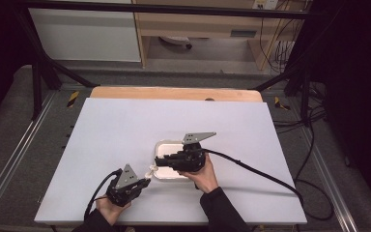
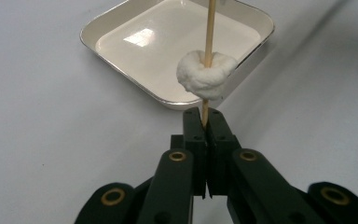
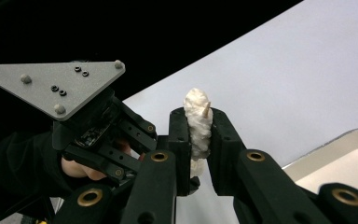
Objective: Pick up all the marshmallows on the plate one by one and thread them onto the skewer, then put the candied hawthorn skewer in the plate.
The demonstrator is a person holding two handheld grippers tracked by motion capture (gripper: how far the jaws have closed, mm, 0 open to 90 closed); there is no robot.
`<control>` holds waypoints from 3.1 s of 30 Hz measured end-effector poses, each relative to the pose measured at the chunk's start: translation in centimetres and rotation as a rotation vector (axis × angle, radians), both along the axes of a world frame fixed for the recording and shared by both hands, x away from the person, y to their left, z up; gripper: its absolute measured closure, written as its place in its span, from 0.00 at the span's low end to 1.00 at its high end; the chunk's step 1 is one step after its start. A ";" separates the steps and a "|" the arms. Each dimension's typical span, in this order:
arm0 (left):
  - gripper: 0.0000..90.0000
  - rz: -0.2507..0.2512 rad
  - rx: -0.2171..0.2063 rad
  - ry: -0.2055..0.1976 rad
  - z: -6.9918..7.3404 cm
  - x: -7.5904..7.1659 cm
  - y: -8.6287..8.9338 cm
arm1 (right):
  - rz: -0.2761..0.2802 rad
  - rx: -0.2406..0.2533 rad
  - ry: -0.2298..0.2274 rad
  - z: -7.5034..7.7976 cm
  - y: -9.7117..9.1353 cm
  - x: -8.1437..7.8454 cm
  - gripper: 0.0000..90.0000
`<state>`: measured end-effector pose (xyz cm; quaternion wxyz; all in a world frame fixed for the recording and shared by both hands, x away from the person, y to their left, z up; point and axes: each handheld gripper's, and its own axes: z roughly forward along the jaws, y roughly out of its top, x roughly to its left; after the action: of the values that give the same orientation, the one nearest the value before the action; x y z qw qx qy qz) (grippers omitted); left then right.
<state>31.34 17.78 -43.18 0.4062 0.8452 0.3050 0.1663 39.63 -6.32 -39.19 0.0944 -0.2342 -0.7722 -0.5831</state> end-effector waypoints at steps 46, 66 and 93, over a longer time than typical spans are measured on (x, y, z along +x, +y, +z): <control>0.98 -0.016 -0.060 0.112 2.7 3.2 -1.5 | -0.374 -0.295 -0.155 -3.4 -13.9 -1.2 0.00; 0.98 0.011 0.051 0.248 1.9 7.6 -5.6 | -0.436 -0.379 -0.157 -5.3 -18.8 -2.9 0.00; 0.95 0.076 0.192 0.297 0.4 8.1 -6.7 | -0.452 -0.353 -0.155 -5.1 -19.4 -3.1 0.00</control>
<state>39.42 11.11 -42.79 0.2678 0.8831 0.3762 0.0834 36.53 -25.76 -44.32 -0.1394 -0.3679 -0.7947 -0.4623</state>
